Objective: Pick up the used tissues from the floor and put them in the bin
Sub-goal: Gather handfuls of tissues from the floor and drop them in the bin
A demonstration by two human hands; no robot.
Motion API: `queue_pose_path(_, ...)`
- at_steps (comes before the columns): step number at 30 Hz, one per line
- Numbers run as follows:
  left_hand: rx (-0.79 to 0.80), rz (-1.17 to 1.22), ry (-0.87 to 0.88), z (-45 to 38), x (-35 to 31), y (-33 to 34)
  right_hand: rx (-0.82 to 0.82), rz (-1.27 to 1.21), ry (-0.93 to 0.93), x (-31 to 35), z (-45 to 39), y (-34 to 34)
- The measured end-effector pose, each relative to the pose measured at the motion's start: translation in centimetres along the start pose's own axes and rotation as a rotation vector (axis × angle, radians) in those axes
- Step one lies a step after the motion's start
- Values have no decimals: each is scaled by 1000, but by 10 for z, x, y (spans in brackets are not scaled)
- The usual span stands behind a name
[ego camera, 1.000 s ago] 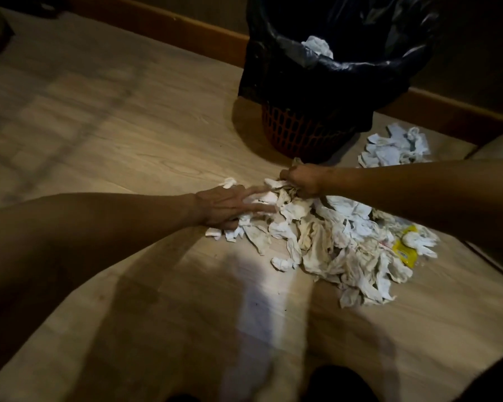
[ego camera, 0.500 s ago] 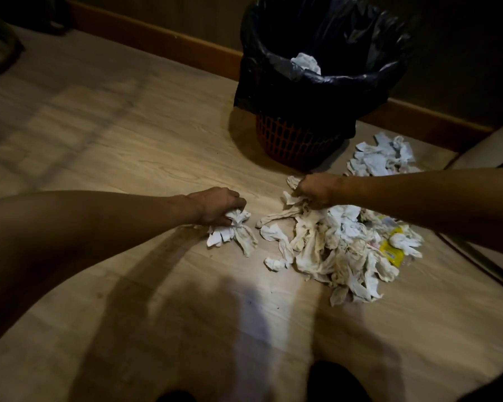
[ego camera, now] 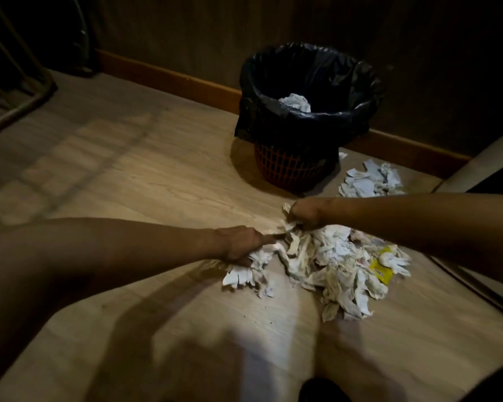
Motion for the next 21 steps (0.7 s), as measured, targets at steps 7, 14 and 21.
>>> queue_pose_path(7, 125, -52, -71, -37, -7, 28, -15, -76, 131, -28, 27, -9)
queue_pose_path(14, 149, -65, -130, -40, 8, 32, -3, -139, 205, -41, 53, -10)
queue_pose_path(21, 31, -12, -309, 15, 42, -19, -138, -222, 251, -35, 55, -52)
Point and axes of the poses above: each hand's wrist, its own z-axis away from the middle knuckle, its own y-axis out of the palm, x = y × z, the point moved 4 cm from there along -z, towards the middle knuckle, and after that the axes turned 1 degree about z, right-handed, at the moved point
